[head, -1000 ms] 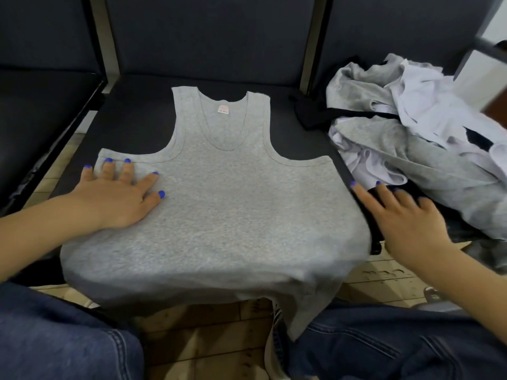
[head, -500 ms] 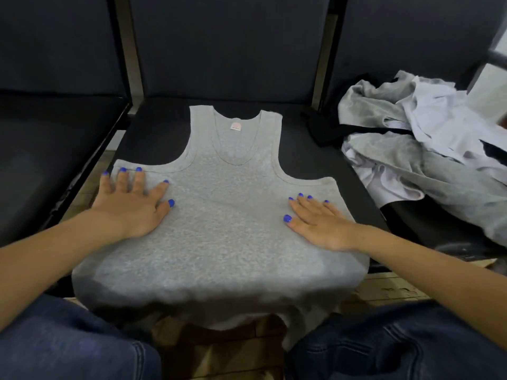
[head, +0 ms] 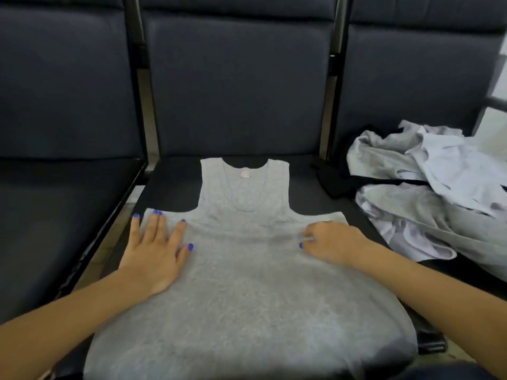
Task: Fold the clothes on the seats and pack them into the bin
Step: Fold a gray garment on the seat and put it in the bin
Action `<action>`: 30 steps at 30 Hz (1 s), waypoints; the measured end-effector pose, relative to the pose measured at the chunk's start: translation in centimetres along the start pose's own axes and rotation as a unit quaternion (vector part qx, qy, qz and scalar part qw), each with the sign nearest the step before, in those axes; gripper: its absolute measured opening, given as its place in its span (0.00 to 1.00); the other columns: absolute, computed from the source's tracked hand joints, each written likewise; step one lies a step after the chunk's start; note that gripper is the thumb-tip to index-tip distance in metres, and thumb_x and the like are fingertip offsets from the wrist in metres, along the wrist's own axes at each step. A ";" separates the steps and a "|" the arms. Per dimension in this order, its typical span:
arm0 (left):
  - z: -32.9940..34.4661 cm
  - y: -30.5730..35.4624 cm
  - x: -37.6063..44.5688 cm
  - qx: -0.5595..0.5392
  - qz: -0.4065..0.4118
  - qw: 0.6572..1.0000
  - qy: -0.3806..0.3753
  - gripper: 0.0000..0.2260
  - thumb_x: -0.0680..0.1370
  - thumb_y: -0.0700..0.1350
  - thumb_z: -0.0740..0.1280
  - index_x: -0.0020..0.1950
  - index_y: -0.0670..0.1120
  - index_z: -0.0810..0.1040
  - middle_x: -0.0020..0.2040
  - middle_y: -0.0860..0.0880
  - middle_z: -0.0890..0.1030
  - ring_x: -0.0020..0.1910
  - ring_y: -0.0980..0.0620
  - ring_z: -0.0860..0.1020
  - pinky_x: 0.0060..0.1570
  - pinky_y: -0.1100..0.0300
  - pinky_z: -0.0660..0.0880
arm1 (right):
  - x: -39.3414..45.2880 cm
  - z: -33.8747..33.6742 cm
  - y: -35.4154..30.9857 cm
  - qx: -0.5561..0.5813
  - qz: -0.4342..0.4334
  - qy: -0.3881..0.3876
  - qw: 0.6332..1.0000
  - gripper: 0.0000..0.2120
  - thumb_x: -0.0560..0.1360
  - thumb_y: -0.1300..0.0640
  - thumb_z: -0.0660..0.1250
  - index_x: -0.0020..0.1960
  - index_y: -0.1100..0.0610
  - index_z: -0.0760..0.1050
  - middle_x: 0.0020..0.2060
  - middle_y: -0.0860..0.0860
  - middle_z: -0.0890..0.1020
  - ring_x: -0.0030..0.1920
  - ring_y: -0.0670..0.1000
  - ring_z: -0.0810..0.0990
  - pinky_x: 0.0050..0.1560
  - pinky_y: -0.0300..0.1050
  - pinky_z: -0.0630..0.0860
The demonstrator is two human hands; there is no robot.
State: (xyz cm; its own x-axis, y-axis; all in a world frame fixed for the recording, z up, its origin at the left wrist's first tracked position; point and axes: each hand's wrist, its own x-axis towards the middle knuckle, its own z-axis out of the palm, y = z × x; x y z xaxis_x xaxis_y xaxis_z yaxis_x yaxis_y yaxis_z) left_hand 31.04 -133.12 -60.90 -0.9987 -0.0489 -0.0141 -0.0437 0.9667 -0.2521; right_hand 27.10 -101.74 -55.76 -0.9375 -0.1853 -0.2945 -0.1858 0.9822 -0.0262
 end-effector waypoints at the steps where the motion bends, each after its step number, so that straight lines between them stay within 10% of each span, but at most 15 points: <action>1: 0.2 -0.1 0.2 -0.015 0.025 0.999 0.022 0.28 0.81 0.57 0.43 0.74 0.45 0.66 0.69 0.33 0.69 0.72 0.36 0.64 0.68 0.45 0.27 | 0.2 -0.7 -0.4 0.007 0.005 0.025 1.000 0.18 0.79 0.46 0.57 0.63 0.55 0.72 0.61 0.54 0.76 0.61 0.56 0.74 0.58 0.48 0.70; 4: -0.4 -0.3 1.6 -0.058 0.046 0.995 0.063 0.28 0.79 0.56 0.45 0.69 0.44 0.73 0.65 0.39 0.76 0.67 0.40 0.72 0.73 0.43 0.44 | 1.9 -2.2 -1.6 0.028 0.002 0.077 0.997 0.13 0.79 0.50 0.57 0.59 0.56 0.72 0.53 0.53 0.77 0.51 0.56 0.76 0.47 0.47 0.72; 8: -1.8 0.6 5.7 -0.158 0.004 0.985 0.069 0.22 0.83 0.51 0.46 0.78 0.50 0.54 0.77 0.50 0.60 0.76 0.50 0.57 0.72 0.52 0.52 | 6.5 -3.3 -3.2 0.093 0.012 0.096 0.991 0.17 0.79 0.54 0.58 0.65 0.59 0.68 0.59 0.56 0.71 0.55 0.57 0.74 0.50 0.48 0.73; 18: -4.6 0.8 19.6 -0.299 -0.119 0.946 0.035 0.21 0.82 0.48 0.56 0.75 0.45 0.61 0.71 0.42 0.64 0.70 0.41 0.63 0.66 0.49 0.62 | 20.0 -5.9 -3.1 0.271 0.142 0.179 0.935 0.28 0.78 0.58 0.62 0.74 0.59 0.55 0.68 0.59 0.63 0.63 0.62 0.71 0.54 0.52 0.71; 26: -5.9 -0.1 27.0 -0.261 -0.104 0.955 -0.099 0.14 0.79 0.51 0.65 0.55 0.42 0.73 0.59 0.45 0.75 0.62 0.43 0.73 0.66 0.54 0.64 | 24.6 -9.7 -0.5 0.269 0.094 0.001 0.958 0.08 0.74 0.59 0.68 0.49 0.62 0.72 0.35 0.56 0.71 0.32 0.50 0.68 0.27 0.41 0.65; 30: -6.0 -1.0 28.6 -0.337 -0.157 0.928 0.017 0.16 0.80 0.48 0.63 0.63 0.40 0.70 0.61 0.41 0.74 0.60 0.40 0.73 0.54 0.51 0.71 | 26.1 -10.0 -0.8 0.270 0.079 0.183 0.942 0.06 0.77 0.60 0.64 0.51 0.59 0.68 0.44 0.59 0.75 0.41 0.58 0.76 0.34 0.46 0.75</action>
State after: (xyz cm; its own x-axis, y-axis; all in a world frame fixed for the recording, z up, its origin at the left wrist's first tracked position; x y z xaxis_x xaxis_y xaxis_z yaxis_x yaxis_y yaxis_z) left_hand 2.36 -133.99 -55.21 -0.9338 -0.3577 -0.0097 -0.3276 0.8438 0.4250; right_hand -0.13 -107.70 -53.84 -0.9979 0.0638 0.0119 0.0482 0.8518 -0.5216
